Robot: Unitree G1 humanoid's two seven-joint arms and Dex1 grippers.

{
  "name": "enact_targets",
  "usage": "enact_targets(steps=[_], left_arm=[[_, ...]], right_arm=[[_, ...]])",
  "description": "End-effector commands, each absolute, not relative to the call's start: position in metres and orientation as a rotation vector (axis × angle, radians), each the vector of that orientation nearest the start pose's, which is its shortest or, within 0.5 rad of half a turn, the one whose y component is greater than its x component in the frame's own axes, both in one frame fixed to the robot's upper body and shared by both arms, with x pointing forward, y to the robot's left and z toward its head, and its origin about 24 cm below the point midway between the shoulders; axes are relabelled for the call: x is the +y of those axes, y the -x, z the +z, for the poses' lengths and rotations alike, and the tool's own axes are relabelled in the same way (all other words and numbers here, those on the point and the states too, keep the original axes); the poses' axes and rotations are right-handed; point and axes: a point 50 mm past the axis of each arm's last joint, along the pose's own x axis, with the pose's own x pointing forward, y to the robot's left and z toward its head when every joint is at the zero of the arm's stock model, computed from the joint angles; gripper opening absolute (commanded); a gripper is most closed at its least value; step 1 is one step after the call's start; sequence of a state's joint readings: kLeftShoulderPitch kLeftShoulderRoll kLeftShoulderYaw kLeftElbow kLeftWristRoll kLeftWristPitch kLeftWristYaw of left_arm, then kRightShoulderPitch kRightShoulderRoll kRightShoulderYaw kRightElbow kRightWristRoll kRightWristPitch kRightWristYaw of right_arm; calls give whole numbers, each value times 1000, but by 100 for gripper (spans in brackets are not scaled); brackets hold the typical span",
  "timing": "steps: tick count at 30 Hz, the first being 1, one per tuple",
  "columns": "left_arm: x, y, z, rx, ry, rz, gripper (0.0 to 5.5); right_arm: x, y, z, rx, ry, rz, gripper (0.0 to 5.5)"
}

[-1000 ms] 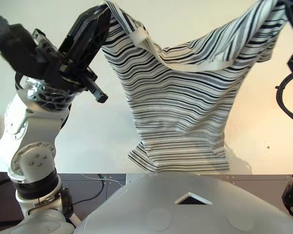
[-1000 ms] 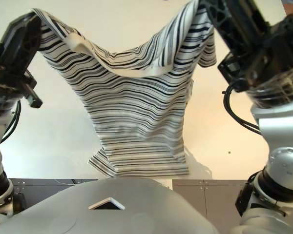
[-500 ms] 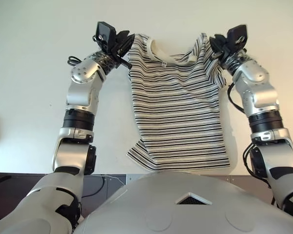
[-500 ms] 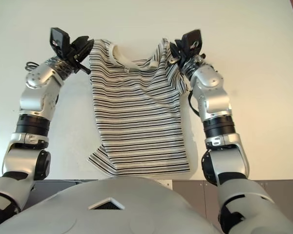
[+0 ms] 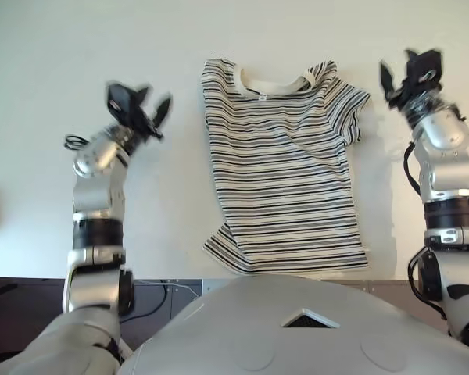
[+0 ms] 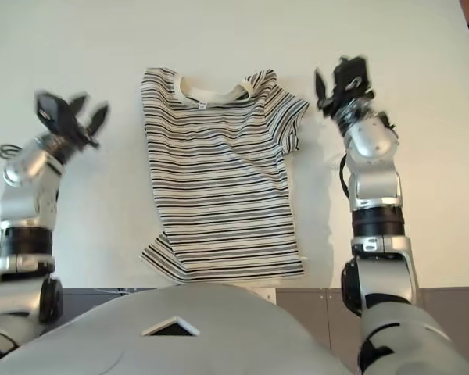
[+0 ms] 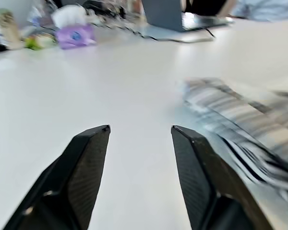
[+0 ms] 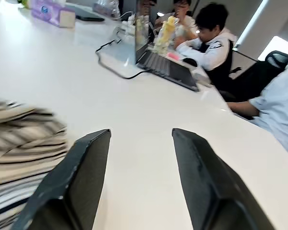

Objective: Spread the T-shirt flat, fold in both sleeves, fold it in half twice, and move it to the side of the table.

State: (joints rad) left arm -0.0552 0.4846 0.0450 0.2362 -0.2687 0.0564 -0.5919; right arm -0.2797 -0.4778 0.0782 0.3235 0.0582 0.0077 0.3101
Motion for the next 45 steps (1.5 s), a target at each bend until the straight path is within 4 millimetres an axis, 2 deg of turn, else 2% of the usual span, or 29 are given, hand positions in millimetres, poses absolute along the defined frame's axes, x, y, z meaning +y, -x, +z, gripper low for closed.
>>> enact_targets(steps=[1,3,5,8,9,13,16,17,20,22,24,25,28,31,34,36,37,39,40,42,43,45], left_arm=[[231,-239,21,345,-198,-597,236],[231,-243,11,396,-266,-589,236],[233,-252,11,399,-301,-545,236],[236,-255,14,372,-300,-503,236],[237,-253,14,368,-297,-494,236],[231,-257,19,328,-295,-488,236],[221,-268,24,291,-302,-509,236],[216,-273,27,279,-306,-525,236],[199,-290,41,200,-243,-571,236],[186,-308,54,137,-158,-574,236],[172,-327,63,111,-68,-583,236],[164,-336,60,153,-40,-600,236],[153,-350,36,372,-58,-602,236],[149,-347,15,542,-121,-660,236],[159,-342,4,643,-190,-697,236],[169,-338,-3,694,-301,-687,236],[178,-337,-6,713,-383,-663,236],[207,-332,-9,725,-659,-606,236],[224,-329,-8,717,-795,-584,236],[244,-323,-5,689,-906,-581,236],[251,-320,-3,669,-945,-577,236],[253,-322,3,623,-983,-571,236]], right_arm=[[-208,-289,17,337,504,450,235],[-210,-282,-8,469,563,459,235],[-226,-278,-16,546,616,407,235],[-277,-276,-2,574,681,238,235],[-283,-277,4,562,686,227,235],[-284,-283,28,479,699,229,235],[-266,-284,36,425,695,290,235],[-260,-288,44,359,688,282,235],[-233,-304,96,15,575,211,235],[-212,-306,109,-73,507,254,235],[-197,-306,104,-59,485,316,235],[-191,-306,98,-38,493,349,235],[-173,-310,82,11,482,409,235],[-164,-311,73,25,434,401,235],[-165,-308,68,36,407,369,235],[-169,-307,67,42,397,342,235],[-171,-307,67,43,396,334,235],[-180,-303,64,63,412,317,235],[-186,-301,61,83,427,310,235],[-198,-294,53,141,469,292,235],[-202,-292,46,183,506,287,235],[-207,-288,32,265,566,267,235]])
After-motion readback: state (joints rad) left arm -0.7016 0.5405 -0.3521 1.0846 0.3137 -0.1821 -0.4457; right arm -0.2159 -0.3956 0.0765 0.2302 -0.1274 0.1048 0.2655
